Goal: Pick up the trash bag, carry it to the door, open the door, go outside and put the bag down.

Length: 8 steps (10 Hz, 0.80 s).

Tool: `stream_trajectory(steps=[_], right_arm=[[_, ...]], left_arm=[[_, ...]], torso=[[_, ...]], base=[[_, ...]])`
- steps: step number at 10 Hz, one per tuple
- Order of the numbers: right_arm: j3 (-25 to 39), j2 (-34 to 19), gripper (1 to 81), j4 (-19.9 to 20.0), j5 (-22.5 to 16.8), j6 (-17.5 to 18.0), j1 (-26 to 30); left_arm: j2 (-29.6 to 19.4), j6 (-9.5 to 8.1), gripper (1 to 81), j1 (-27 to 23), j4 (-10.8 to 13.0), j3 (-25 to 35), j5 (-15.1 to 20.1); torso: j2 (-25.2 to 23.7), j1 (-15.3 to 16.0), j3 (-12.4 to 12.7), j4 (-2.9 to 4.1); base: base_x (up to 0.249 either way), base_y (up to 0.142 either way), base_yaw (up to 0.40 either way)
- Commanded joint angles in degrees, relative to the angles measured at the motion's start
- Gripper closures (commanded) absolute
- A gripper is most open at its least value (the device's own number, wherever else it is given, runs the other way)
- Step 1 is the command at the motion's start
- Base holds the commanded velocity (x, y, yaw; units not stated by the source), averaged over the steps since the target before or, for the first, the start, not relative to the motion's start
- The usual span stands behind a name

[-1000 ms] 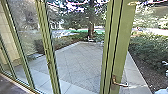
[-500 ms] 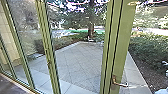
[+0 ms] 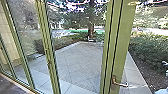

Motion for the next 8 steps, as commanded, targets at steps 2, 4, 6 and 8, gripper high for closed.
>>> stream_trajectory(steps=[2,4,6,8], right_arm=[[-5.06,3.43,1.0,1.65,-8.55,3.42,10.45],[-6.22,5.29,1.0,1.21,-10.05,5.09,13.17],[-7.53,7.22,1.0,0.50,-11.29,6.50,14.67],[-9.64,9.33,1.0,0.42,-11.37,6.94,15.29]], left_arm=[[-0.03,0.14,81.1,-2.32,-0.42,0.39,3.51],[0.06,0.14,81.1,-2.32,-0.51,0.39,3.51],[0.06,0.14,81.1,-2.32,-0.51,0.39,3.51],[0.06,0.14,81.1,-2.32,-0.51,0.39,3.51]], torso=[[0.00,0.05,0.00,0.00],[0.00,0.05,0.00,0.00],[0.00,0.05,-0.02,0.00],[0.02,0.06,-0.02,0.00]], base=[[0.000,0.000,0.000],[0.000,0.000,0.000],[0.000,0.000,0.000],[0.000,0.000,0.000]])
